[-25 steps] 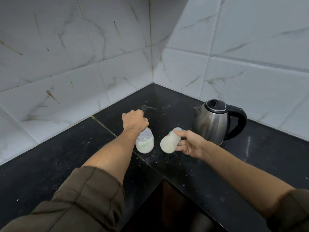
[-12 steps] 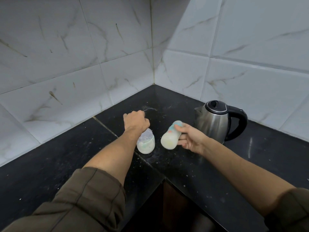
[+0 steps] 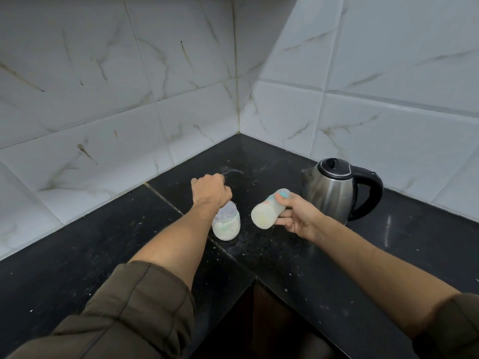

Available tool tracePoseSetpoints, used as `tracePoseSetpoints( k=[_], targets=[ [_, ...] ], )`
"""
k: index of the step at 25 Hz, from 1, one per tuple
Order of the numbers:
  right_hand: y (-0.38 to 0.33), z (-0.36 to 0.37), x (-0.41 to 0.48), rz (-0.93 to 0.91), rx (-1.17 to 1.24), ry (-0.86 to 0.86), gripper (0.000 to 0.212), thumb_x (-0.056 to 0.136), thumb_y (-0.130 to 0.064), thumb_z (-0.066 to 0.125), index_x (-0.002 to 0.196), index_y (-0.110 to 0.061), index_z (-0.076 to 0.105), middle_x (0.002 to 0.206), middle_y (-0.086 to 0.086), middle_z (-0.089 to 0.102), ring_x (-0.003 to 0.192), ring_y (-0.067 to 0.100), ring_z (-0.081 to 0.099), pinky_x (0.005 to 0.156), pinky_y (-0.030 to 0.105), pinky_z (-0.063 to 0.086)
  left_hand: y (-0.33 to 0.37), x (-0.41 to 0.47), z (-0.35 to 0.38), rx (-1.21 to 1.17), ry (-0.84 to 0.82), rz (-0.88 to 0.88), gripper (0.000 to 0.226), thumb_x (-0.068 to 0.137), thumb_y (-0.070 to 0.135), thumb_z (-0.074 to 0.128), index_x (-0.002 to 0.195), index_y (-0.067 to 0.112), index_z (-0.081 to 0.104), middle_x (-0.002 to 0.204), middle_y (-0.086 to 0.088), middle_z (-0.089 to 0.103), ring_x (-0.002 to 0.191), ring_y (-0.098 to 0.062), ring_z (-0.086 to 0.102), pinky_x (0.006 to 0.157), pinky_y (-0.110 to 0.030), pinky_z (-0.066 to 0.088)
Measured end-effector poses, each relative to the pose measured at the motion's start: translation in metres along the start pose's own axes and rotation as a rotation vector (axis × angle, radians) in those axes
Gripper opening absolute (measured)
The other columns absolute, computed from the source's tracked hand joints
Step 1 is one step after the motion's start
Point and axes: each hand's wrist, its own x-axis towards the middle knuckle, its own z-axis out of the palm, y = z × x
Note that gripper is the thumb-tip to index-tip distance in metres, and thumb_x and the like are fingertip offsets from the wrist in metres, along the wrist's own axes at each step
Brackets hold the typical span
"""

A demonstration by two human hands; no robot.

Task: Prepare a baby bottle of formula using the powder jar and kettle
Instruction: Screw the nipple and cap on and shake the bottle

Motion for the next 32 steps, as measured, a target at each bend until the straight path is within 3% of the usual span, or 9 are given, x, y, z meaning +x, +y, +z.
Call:
tracePoseSetpoints(
  k=[3,7,12,15,17,21,25,29,32],
  targets=[
    [0.001,0.002,-0.004,-0.081,-0.123,-0.073,0.049,0.097,-0.028,0.076,0.140,-0.033,0.055,0.111,0.015,0.081,0.075,0.024,0.076,0.041,0.019,0.037,-0.001,0.000,0.001,0.014,-0.004,-0.006,0.027,0.100,0.032,0.053,0.115,0.019,0.072,0.092,-0.003,0.074,0.089,-0.024,0.069,0.100,-0.045,0.044],
    [-0.012,0.006,-0.006,-0.232,-0.063,0.027,0.068,0.094,-0.025,0.079,0.152,-0.038,0.045,0.119,0.016,0.078,0.084,0.027,0.079,0.035,0.018,0.033,-0.001,0.001,0.003,0.008,-0.005,-0.006,0.026,0.100,0.032,0.054,0.115,0.019,0.072,0.090,-0.003,0.073,0.085,-0.022,0.068,0.102,-0.045,0.044],
    [-0.008,0.007,-0.012,-0.274,-0.433,-0.233,0.083,0.086,-0.038,0.084,0.153,-0.052,0.036,0.110,0.004,0.082,0.088,0.022,0.080,0.048,0.023,0.035,-0.001,0.002,0.005,-0.002,0.007,-0.019,0.024,0.100,0.034,0.057,0.112,0.021,0.072,0.089,-0.001,0.072,0.084,-0.020,0.067,0.102,-0.045,0.045],
    [-0.011,0.006,-0.010,-0.312,-0.250,-0.089,0.081,0.087,-0.032,0.086,0.152,-0.049,0.041,0.111,0.008,0.081,0.087,0.021,0.080,0.043,0.018,0.039,-0.006,0.004,0.005,0.005,0.011,-0.022,0.024,0.100,0.033,0.056,0.111,0.021,0.073,0.087,-0.001,0.073,0.083,-0.021,0.068,0.098,-0.044,0.045],
    [-0.012,0.006,-0.010,-0.311,-0.193,-0.036,0.075,0.091,-0.030,0.083,0.151,-0.048,0.042,0.115,0.009,0.080,0.091,0.025,0.080,0.039,0.018,0.032,-0.007,0.005,0.005,0.004,0.012,-0.025,0.024,0.099,0.032,0.055,0.110,0.020,0.073,0.085,-0.001,0.073,0.082,-0.022,0.068,0.098,-0.044,0.045],
    [-0.007,0.009,-0.011,-0.272,-0.389,-0.214,0.077,0.090,-0.032,0.083,0.150,-0.051,0.039,0.109,0.006,0.082,0.083,0.020,0.078,0.042,0.018,0.036,-0.002,0.008,0.005,-0.006,0.006,-0.028,0.023,0.099,0.033,0.057,0.110,0.020,0.073,0.084,-0.001,0.071,0.079,-0.020,0.065,0.101,-0.046,0.045],
    [-0.011,0.009,-0.006,-0.245,-0.147,0.006,0.067,0.095,-0.028,0.079,0.150,-0.045,0.046,0.121,0.013,0.078,0.094,0.028,0.079,0.036,0.017,0.029,-0.005,0.008,0.005,-0.002,0.008,-0.021,0.024,0.099,0.032,0.055,0.110,0.020,0.073,0.084,-0.001,0.072,0.076,-0.020,0.061,0.098,-0.045,0.044],
    [-0.001,0.005,-0.005,-0.124,-0.308,-0.242,0.063,0.095,-0.029,0.079,0.147,-0.047,0.047,0.117,0.011,0.080,0.093,0.030,0.079,0.035,0.015,0.028,-0.006,0.006,0.004,-0.005,-0.002,-0.021,0.025,0.099,0.032,0.054,0.112,0.020,0.072,0.088,-0.002,0.073,0.082,-0.021,0.066,0.100,-0.045,0.044],
    [0.001,-0.003,-0.003,-0.156,-0.284,-0.112,0.069,0.091,-0.029,0.083,0.149,-0.045,0.048,0.115,0.011,0.080,0.086,0.027,0.078,0.035,0.016,0.029,-0.008,0.005,0.002,0.001,-0.007,-0.019,0.026,0.100,0.031,0.053,0.112,0.020,0.072,0.085,-0.001,0.071,0.080,-0.021,0.064,0.101,-0.046,0.043]
  ],
)
